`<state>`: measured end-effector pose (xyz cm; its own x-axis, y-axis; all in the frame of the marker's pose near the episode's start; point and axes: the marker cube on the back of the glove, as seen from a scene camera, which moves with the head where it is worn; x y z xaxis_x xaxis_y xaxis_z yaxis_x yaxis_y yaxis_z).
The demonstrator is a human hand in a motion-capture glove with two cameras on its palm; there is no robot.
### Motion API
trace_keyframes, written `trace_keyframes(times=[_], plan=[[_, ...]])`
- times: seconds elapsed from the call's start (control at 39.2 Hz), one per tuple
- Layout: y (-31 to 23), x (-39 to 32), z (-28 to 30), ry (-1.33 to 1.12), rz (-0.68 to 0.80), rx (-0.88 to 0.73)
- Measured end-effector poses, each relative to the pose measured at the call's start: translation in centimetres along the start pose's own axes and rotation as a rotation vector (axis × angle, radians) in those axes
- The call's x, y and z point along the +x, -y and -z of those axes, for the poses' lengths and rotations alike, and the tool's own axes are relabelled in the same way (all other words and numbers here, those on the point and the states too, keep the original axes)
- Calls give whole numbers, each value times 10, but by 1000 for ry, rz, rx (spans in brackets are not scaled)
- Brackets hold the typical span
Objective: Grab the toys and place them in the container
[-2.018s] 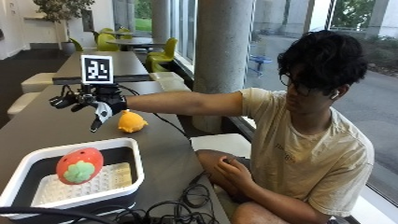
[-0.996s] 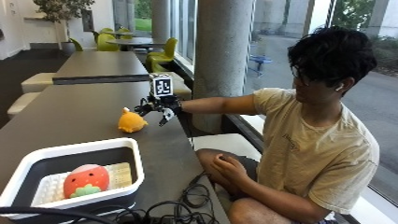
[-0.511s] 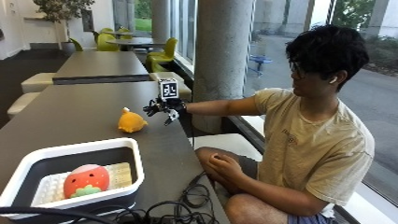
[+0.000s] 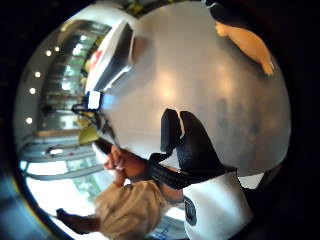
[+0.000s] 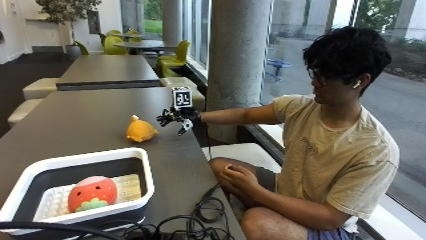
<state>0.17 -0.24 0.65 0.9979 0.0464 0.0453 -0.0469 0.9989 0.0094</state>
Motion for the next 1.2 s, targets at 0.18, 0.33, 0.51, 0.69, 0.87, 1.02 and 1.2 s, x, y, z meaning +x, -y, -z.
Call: trace_keyframes(times=[0.18, 0.33, 0.51, 0.69, 0.87, 1.02, 1.2], plan=[[-1, -4, -1, 13, -26, -2], [0, -3, -1, -47, -37, -10], [1, -8, -5, -75, -105, -24], [2, -6, -6, -98, -71, -21], [2, -10, -7, -88, -82, -29], [2, -8, -6, -116, -121, -36], [4, -6, -6, -124, -96, -32]])
